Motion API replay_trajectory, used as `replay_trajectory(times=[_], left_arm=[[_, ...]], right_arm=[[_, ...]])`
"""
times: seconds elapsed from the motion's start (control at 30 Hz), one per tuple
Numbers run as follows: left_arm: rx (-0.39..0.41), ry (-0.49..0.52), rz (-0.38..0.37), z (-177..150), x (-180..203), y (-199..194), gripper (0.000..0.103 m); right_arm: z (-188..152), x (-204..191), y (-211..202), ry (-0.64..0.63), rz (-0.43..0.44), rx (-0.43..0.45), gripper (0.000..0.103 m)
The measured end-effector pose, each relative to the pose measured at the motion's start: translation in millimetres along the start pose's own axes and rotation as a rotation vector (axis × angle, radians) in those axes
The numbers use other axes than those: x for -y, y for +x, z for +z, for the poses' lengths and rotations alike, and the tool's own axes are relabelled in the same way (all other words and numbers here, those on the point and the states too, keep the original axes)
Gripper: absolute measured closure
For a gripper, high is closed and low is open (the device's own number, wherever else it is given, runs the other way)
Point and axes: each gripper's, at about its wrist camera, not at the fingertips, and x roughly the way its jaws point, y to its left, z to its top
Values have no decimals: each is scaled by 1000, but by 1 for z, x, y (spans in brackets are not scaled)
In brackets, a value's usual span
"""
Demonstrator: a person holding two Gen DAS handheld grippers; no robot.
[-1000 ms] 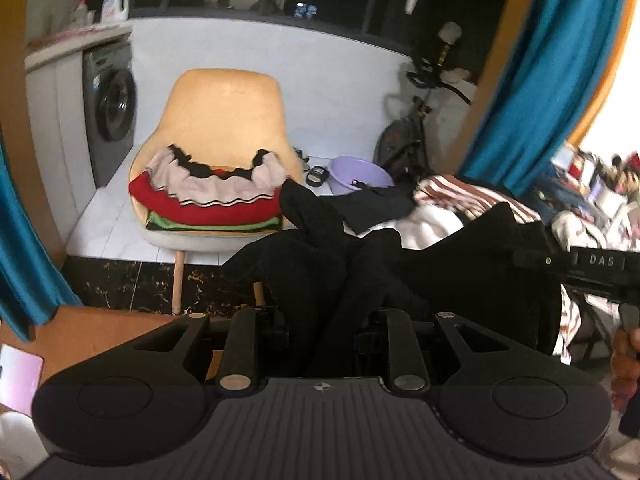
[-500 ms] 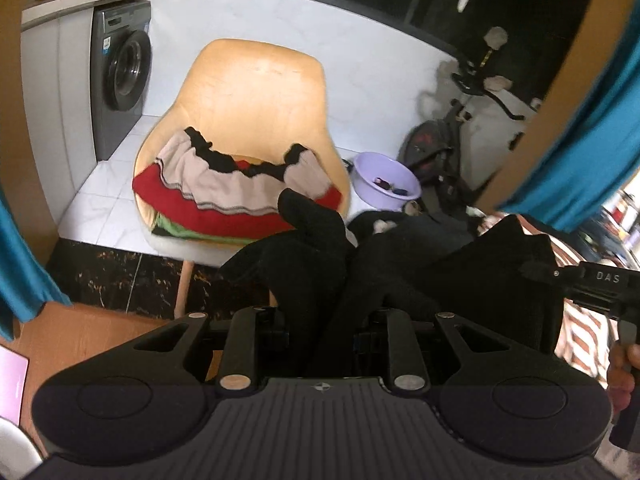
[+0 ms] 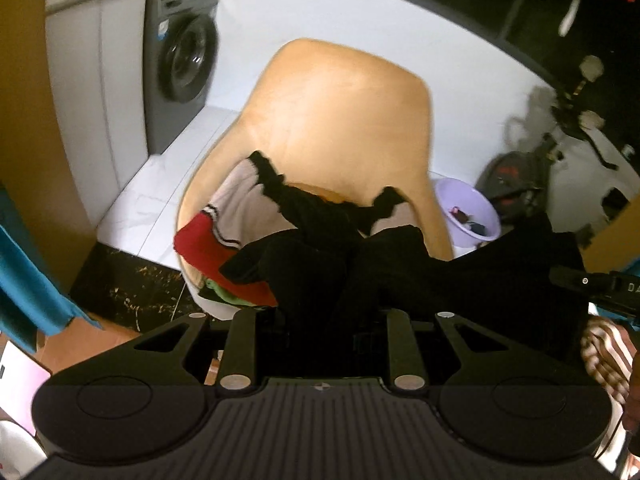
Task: Fold clothes
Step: 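Lower the black sweater with both grippers onto the clothes stack on the chair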
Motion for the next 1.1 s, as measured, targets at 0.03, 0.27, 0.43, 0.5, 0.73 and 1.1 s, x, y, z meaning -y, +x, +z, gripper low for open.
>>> replay_trajectory(times=[0.03,0.27,0.43,0.5,0.73,1.1], left_arm=[[-9,-5,1,5,-7,10,79],[-78,57,-39,59,-52,82,79],[-118,122,-84,110,-67,129,79],[-126,159,-91,125,-69,146,79],[-196,159,-67,141,-72,214,79],[-349,208,15,134,-80,342,75]], right_arm=[[6,-1,13,-2,-1,-12,85],[32,-15,101,48,-78,-65,85],[56,-24,154,91,-153,-68,85],[62,-26,170,99,-170,-56,85],[79,-3,238,96,-209,-84,85],[68,62,362,91,-236,-234,85]])
